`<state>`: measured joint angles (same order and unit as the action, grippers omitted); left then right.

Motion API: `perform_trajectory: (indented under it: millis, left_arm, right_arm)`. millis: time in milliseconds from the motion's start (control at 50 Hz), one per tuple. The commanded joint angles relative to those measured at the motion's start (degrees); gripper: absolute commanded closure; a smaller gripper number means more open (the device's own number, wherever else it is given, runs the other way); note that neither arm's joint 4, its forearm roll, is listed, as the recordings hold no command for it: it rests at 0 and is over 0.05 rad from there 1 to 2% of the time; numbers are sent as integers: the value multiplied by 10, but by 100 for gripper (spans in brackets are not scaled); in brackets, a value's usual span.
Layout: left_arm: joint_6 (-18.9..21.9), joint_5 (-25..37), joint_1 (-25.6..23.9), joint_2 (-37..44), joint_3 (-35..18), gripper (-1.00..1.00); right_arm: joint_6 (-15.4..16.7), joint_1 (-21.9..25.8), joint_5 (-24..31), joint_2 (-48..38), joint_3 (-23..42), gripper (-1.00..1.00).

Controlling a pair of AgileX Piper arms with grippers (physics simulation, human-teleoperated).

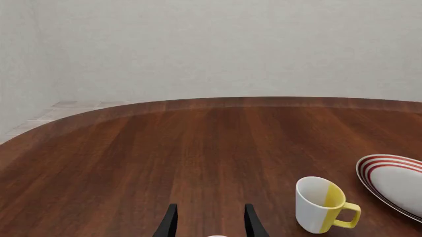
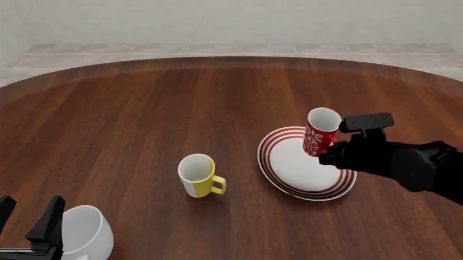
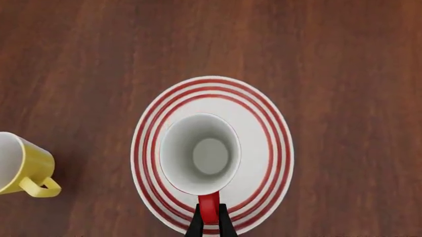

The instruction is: Pick up the red mug and put it on the plate

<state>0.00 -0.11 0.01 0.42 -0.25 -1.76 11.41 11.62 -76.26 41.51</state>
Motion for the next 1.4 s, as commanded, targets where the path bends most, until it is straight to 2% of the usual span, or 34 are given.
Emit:
perform_trajectory:
  millis: [20, 1400]
  left_arm:
    - [0, 0, 0, 0, 0, -100]
    - [0, 0, 0, 0, 0, -100]
  right_arm:
    - [-8, 3, -13, -9, -7, 100]
    - [-14, -8, -54, -76, -2, 100]
